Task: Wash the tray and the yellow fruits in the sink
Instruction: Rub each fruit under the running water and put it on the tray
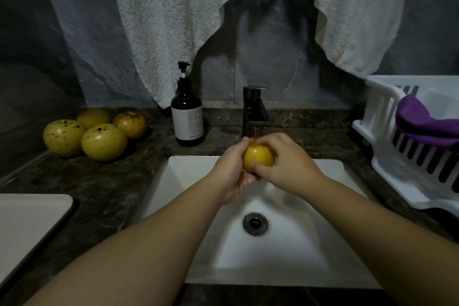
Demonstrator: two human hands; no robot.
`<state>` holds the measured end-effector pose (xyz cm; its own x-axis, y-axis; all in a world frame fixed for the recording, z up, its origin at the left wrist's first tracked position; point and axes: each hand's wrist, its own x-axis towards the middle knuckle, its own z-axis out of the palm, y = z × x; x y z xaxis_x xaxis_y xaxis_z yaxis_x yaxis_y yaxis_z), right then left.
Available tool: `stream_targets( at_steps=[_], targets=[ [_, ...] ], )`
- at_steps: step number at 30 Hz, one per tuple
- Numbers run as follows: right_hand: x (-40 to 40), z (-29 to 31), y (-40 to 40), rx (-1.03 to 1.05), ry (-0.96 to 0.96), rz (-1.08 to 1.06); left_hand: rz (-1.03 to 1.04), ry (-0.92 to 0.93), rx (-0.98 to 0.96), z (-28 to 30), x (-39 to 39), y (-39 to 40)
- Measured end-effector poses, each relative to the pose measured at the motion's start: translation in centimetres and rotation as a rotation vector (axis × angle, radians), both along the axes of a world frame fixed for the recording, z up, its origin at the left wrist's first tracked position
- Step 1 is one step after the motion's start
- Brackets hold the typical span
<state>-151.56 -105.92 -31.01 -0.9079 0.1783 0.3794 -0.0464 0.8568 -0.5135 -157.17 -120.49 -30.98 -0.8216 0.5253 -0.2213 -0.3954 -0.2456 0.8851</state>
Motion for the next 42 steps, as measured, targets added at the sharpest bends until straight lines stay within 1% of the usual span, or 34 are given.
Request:
stream_targets(
  at_steps=[5, 8, 12, 15, 19, 23, 26, 30, 33, 36, 40, 42],
  targets=[
    [0.2, 0.1, 0.1, 0.014, -0.049, -0.007, -0.004, -0.016, -0.011, 0.1, 0.1, -0.1],
    [0.2, 0.3, -0.1, 0.075, -0.057, 0.013, -0.007, -0.041, 0.025, 0.3, 0.2, -0.2],
    [0.1, 0.6, -0.7, 0.128, -0.060, -0.058, 0.011, -0.013, 0.021, 0.3, 0.3, 0.0],
    [0.1, 0.7, -0.9, 0.115, -0.039, -0.093, 0.036, 0.016, 0.003, 0.2, 0.4, 0.3],
    [0.1, 0.6, -1.0, 0.123, -0.073, -0.025, 0.027, 0.006, 0.030, 0.2, 0.3, 0.3],
    [0.1, 0.7, -1.2, 0.005, -0.025, -0.050, -0.023, -0.034, 0.019, 0.4, 0.2, -0.2],
    [0.1, 0.6, -1.4, -0.174, -0.032, -0.060, -0.116, -0.075, -0.003, 0.5, 0.4, -0.5],
    [-0.6, 0.3, -1.0, -0.407, -0.100, -0.105, -0.147, 0.041, -0.158, 0.0, 0.3, -0.5],
    [-1.1, 0.3, -0.9, -0.549, -0.174, -0.128, -0.144, 0.068, -0.159, -0.1, 0.4, -0.3],
    [-1.5, 0.2, -1.3, -0.607, -0.206, -0.106, -0.101, 0.089, -0.167, -0.3, 0.2, 0.3],
    [-1.7, -0.2, -1.6, -0.537, -0.140, -0.038, -0.051, 0.046, -0.187, -0.3, -0.1, 0.3],
    [-1.8, -0.3, -1.7, -0.598, -0.146, -0.010, -0.049, 0.017, -0.160, -0.3, -0.1, 0.2]
  ],
)
